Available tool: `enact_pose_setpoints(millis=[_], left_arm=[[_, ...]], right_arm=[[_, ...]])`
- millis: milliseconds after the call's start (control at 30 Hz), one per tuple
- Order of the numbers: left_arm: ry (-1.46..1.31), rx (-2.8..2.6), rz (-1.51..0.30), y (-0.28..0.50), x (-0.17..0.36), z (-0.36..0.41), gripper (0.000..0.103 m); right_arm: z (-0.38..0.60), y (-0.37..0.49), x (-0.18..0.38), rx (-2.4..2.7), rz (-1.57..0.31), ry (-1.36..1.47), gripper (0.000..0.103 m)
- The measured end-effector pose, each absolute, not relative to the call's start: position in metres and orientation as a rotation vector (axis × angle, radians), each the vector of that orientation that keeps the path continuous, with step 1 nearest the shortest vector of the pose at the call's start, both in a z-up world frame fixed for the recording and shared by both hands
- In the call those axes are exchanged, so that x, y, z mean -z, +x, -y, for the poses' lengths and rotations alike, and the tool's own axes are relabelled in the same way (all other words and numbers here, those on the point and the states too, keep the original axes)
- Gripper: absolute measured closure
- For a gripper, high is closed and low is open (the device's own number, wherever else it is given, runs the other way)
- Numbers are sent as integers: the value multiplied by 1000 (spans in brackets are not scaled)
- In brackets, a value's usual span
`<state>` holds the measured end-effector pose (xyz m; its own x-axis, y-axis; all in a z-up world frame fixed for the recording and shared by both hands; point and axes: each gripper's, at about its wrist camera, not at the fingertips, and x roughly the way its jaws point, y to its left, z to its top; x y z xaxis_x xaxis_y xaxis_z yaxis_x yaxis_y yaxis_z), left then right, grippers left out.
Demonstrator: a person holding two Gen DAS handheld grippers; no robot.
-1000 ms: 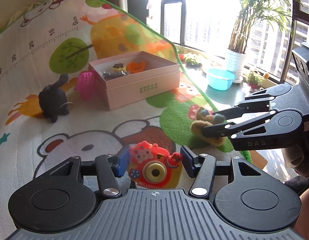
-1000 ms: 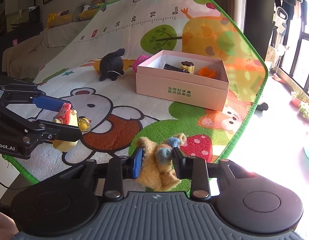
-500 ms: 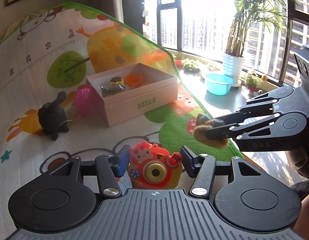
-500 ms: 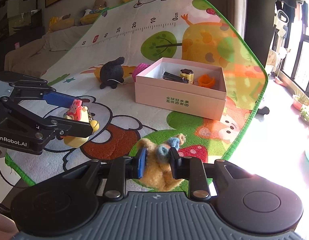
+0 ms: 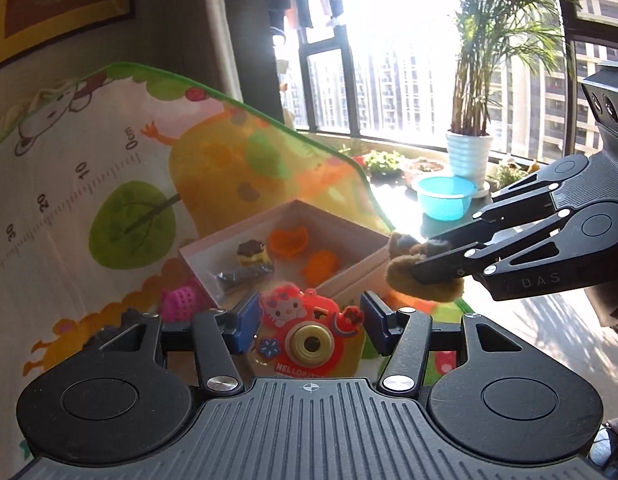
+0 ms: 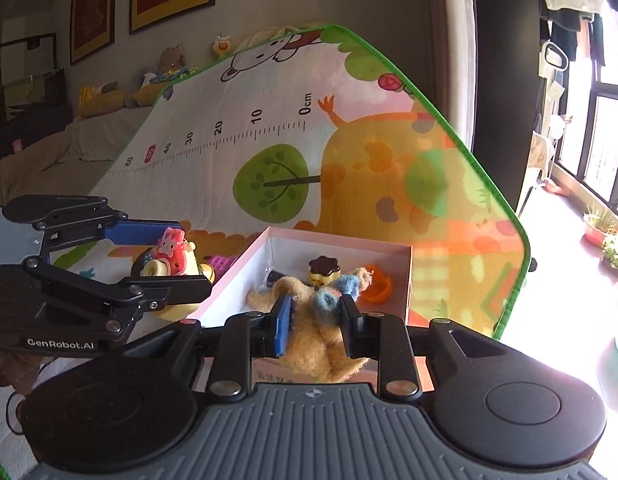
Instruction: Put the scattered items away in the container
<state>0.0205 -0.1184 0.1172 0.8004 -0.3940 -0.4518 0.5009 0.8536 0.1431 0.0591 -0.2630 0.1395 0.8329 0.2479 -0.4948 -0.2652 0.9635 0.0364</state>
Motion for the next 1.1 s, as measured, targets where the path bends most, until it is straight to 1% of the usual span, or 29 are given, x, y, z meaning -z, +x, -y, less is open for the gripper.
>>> enact_pose_setpoints(millis=[33,100,133,167,200,233,267,300,333,367,433,500,600,667,700,733,800,933,1100], left_arm=[[261,483,-398,35,-121,120,44],[250,475,-339,66,-127,124,42],[234,470,-313,81,-127,126,40],[212,465,-300,95,-126,125,35],[180,459,-309,111,-125,123,25],[145,456,-337,125,-123,119,22],[122,459,-351,131,-122,114,22],[108,463,-354,132,-119,107,17],[115,455,-352,130,-116,101,10],[132,435,-349,125,-112,96,8],[173,372,-363,113,-102,83,8],[182,297,-402,101,-90,68,8],[151,189,-474,88,-70,44,6],[133,146,-505,84,-60,30,5],[119,130,-518,82,-57,23,5],[102,118,-526,80,-54,16,5],[66,96,-533,78,-51,5,5],[17,69,-543,69,-47,-9,3],[-10,60,-553,58,-39,-23,3]], right_arm=[[268,80,-143,-269,-509,-4,61],[275,111,-145,-237,-502,50,47],[277,123,-144,-225,-505,64,47],[279,132,-143,-219,-509,72,47],[280,138,-140,-215,-512,73,47],[279,142,-138,-213,-516,67,47],[278,147,-134,-213,-523,54,47],[276,150,-130,-210,-529,41,47],[274,153,-126,-206,-533,33,47],[270,155,-122,-204,-535,26,45],[261,156,-115,-214,-533,21,29],[241,153,-110,-253,-527,-9,22],[199,146,-104,-308,-514,-158,22],[167,142,-99,-350,-518,-276,31],[152,141,-96,-379,-526,-321,37],[140,140,-94,-402,-532,-356,38],[112,140,-88,-442,-529,-447,38],[73,146,-71,-452,-521,-635,33],[47,157,-47,-464,-560,-839,34]])
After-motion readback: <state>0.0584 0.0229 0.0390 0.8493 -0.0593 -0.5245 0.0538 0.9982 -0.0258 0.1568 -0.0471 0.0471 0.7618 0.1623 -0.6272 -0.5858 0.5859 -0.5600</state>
